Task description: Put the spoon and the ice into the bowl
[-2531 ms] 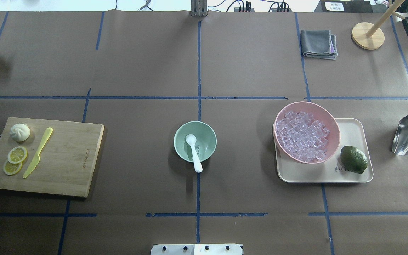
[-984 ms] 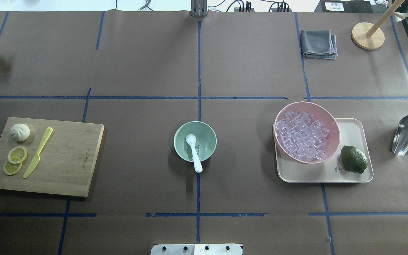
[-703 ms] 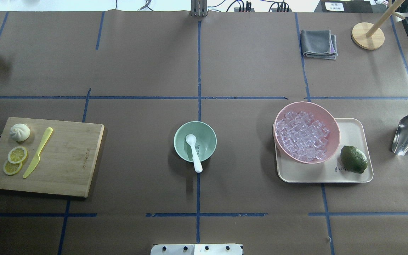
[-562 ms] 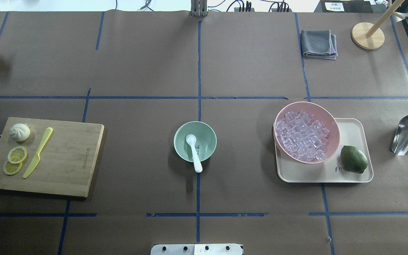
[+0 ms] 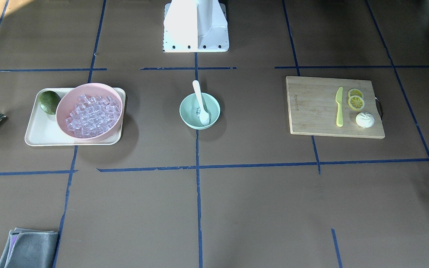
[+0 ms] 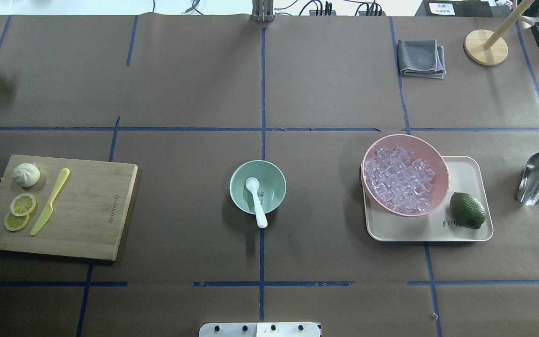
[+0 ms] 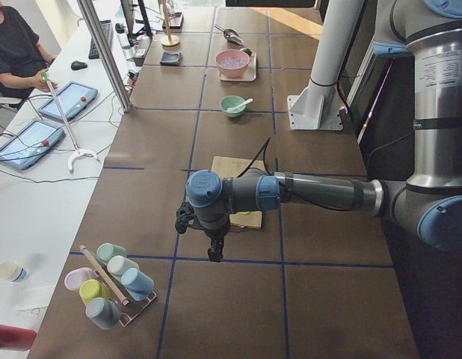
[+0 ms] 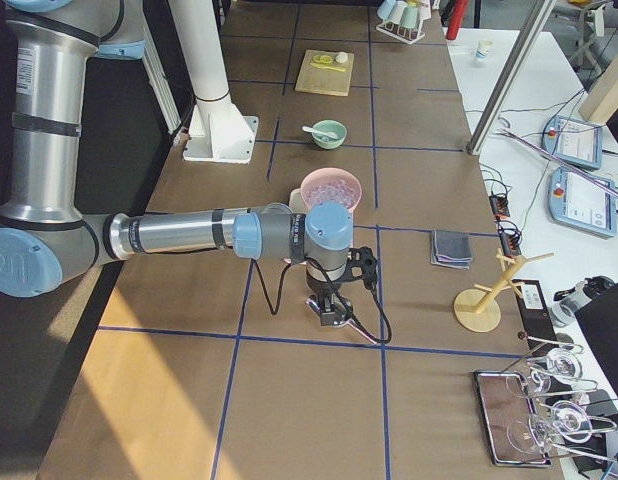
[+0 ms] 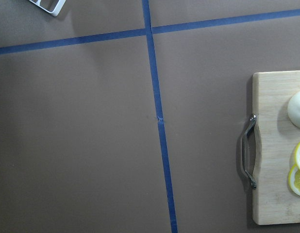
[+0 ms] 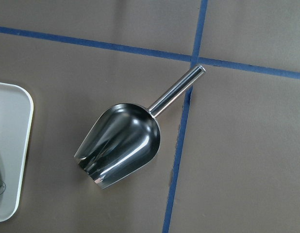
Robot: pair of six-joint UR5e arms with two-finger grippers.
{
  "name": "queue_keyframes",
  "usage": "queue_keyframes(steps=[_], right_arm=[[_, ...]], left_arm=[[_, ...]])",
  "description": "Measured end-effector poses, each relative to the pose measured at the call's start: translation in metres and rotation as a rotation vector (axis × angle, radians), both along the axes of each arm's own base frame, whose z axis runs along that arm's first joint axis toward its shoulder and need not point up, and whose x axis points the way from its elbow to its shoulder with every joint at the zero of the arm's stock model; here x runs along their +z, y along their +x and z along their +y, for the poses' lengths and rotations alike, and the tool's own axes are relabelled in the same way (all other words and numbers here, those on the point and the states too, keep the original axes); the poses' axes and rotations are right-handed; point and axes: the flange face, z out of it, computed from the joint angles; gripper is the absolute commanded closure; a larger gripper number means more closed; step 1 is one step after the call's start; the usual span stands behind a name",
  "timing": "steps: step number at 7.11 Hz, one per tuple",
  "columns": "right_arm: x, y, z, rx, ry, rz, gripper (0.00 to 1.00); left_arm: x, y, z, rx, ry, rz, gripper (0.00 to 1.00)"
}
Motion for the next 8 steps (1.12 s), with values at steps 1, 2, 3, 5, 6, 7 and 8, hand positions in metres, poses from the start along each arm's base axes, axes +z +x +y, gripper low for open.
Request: queue_keyframes(steps=[1,2,3,5,6,7,8], right_arm=[[0.0013,-0.0001,0.0001,-0.001,-0.003,-0.001,0.0],[0.0023,-0.0002,0.0002,-0.003,-0.004,-0.002,0.0],[0.002,-0.0002,0.0005,-0.004,-0.002,-0.003,0.0],[0.0022,-0.0002,0.0012,-0.006,0.0,-0.003,0.0],[0.0012,-0.0002,0.001,-0.006,0.002,-0.003,0.0],[0.0007,-0.0002,0.0005,-0.006,0.003,-0.003,0.0],[0.0013,-0.0002,0.0006,-0.005,0.001,-0.003,0.0]], left_arm=[[-0.0017,-0.0001,0.0004,0.0,0.004,-0.001,0.0],[-0.0014,0.0,0.0001,0.0,0.003,-0.002,0.0],[-0.0022,0.0001,-0.0002,0.0,0.004,-0.002,0.0],[-0.0052,0.0003,-0.0029,0.0,0.01,-0.002,0.0],[-0.0049,0.0003,-0.0045,0.0,0.01,-0.002,0.0],[-0.0047,0.0003,-0.0053,0.0,0.01,-0.002,0.0],[-0.0051,0.0003,-0.0058,0.0,0.011,-0.002,0.0]])
